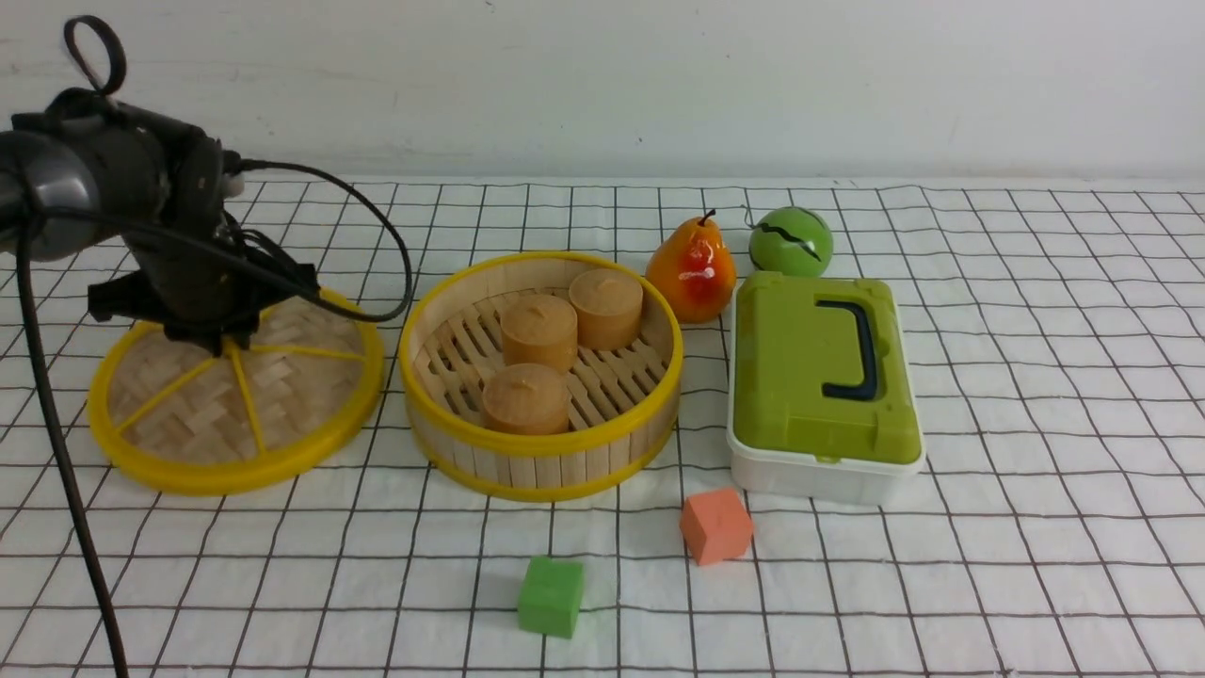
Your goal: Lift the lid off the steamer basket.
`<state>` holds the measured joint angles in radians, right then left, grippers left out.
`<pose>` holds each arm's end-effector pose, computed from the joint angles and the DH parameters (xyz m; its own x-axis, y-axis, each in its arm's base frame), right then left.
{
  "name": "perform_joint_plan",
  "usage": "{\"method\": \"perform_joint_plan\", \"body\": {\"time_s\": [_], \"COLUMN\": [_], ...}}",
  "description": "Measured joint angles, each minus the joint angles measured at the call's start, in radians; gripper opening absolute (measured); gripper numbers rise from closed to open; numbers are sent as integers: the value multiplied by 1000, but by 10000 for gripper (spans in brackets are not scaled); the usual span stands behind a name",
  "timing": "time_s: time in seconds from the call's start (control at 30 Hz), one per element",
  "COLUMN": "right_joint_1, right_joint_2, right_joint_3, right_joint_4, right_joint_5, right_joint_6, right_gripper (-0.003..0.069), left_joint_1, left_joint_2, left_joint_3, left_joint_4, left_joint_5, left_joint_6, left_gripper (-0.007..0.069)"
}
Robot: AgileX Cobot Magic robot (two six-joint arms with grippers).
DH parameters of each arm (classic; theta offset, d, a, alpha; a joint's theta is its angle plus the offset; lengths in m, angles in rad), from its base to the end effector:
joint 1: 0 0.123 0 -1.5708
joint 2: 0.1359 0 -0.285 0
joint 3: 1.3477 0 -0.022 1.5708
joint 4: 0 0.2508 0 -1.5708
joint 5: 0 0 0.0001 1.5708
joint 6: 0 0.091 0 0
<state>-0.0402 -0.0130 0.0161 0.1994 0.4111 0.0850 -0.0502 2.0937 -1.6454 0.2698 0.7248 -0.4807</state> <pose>0.0515 0.0052 0.1723 -0.3121 0.2769 -0.9088 0.0494 0.9600 0.2755 0.4602 -0.0070 0.2018 -0.8320 -0.2273 -0.5061 -0.2733 0.9618 0.0173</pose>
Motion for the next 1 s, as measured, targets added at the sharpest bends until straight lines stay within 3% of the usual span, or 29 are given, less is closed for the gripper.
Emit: {"method": "perform_joint_plan", "body": {"time_s": [0.13, 0.23, 0.33, 0.43, 0.47, 0.5, 0.7, 0.83, 0.9, 0.93, 1.0], "right_joint_1": [0, 0, 0, 0, 0, 0, 0, 0, 0, 0, 0], "right_joint_2": [0, 0, 0, 0, 0, 0, 0, 0, 0, 0, 0], "right_joint_3": [0, 0, 0, 0, 0, 0, 0, 0, 0, 0, 0], "right_joint_4": [0, 0, 0, 0, 0, 0, 0, 0, 0, 0, 0], "right_joint_5": [0, 0, 0, 0, 0, 0, 0, 0, 0, 0, 0], "right_joint_6": [0, 0, 0, 0, 0, 0, 0, 0, 0, 0, 0], "right_gripper": [240, 240, 240, 240, 240, 240, 240, 240, 240, 240, 240], "left_joint_1": [0, 0, 0, 0, 0, 0, 0, 0, 0, 0, 0], "left_joint_2": [-2, -48, -131, -332, -345, -433, -801, -999, -1149, -1149, -1264], "left_joint_3": [0, 0, 1, 1, 1, 1, 108, 311, 497, 497, 677], "left_joint_4": [-21, -27, -24, -20, -20, -20, -144, -296, -432, -432, -528], "left_joint_5": [-7, -11, -19, -40, -42, -48, -122, -211, -276, -276, -306], "left_joint_6": [-2, -3, -3, 20, 22, 39, 148, 218, 295, 295, 402], "left_gripper": [258, 283, 231, 67, 57, -2, -13, -13, -13, -13, -13]}}
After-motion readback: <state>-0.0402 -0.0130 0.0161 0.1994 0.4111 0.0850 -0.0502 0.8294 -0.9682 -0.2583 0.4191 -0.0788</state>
